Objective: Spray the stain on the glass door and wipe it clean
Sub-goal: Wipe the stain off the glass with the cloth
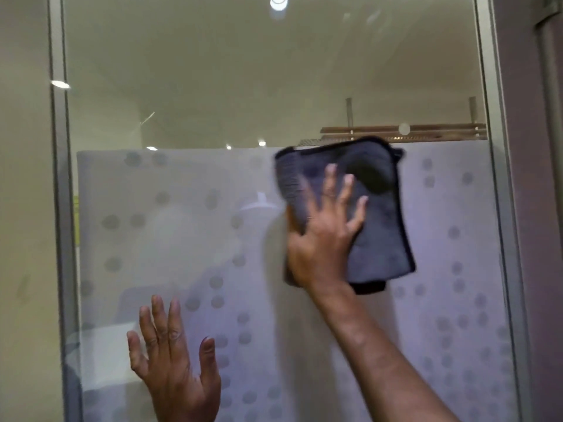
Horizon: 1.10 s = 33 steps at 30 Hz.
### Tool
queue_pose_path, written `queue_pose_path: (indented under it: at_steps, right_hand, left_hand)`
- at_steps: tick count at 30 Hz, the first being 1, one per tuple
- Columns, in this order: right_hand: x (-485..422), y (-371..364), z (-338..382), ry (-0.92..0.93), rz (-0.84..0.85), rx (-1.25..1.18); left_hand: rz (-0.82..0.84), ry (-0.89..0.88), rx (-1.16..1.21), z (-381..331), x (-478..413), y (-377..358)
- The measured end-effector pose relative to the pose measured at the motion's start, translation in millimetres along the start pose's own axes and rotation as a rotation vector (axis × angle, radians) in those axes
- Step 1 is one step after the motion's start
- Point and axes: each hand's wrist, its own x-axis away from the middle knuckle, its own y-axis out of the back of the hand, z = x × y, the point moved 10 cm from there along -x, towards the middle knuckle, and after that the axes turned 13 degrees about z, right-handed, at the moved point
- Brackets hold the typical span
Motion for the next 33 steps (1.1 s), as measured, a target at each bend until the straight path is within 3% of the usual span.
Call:
queue_pose_path:
  at_steps: [4, 7, 8, 9, 12, 13, 16, 17, 18, 20, 28, 33]
  right_hand:
    - [50.6, -51.0, 84.3, 0.327, 0.220, -0.007]
    - [117.8, -78.5, 103.8, 0.540, 0.329, -0.018]
    - [134.1, -90.2, 102.8, 0.557, 0.449, 0.038]
    - [137.8, -99.4, 95.5, 0.535, 0.564, 0.076]
    - [130.6, -127.9, 26.5, 0.114, 1.149, -0.209]
    - [132.0, -121.8, 5.0, 0.052, 1.207, -0.275]
    - [149.9, -89.8, -41.9, -0.025, 1.067, -0.461]
    - [155.7, -76.1, -66.6, -0.085, 0.849, -0.451]
    - [163.8, -54.9, -92.7, -0.156, 0.592, -0.217]
    - [170.0, -27.3, -125.3, -0.275, 0.311, 0.106]
    - [88.1, 20.2, -139.0, -0.268, -0.034, 0.063]
    - [17.5, 31.9, -115.1, -0.199, 0.006, 0.047]
  left_hand:
    - [-0.109, 0.036, 0.204, 4.7, 5.1, 10.3]
    - [-0.209, 0.169, 0.515, 11.8, 10.4, 18.3]
    - [-0.230, 0.182, 0.585, 11.2, 9.5, 20.6]
    - [-0.231, 0.166, 0.619, 7.7, 7.1, 22.4]
    - [-0.148, 0.081, 0.524, -5.7, 0.1, 24.5]
    - [-0.124, 0.077, 0.472, -5.9, -0.7, 24.0]
    - [-0.093, 0.084, 0.307, -3.4, 0.6, 18.0]
    - [-0.102, 0.076, 0.267, -3.0, 1.0, 17.1]
    - [-0.111, 0.069, 0.243, -2.6, 0.4, 16.9]
    - [-0.121, 0.064, 0.230, -2.8, -1.3, 17.3]
    - [-0.185, 0.056, 0.230, 1.8, -0.9, 14.0]
    - [-0.145, 0.087, 0.153, 33.2, 3.1, -9.7]
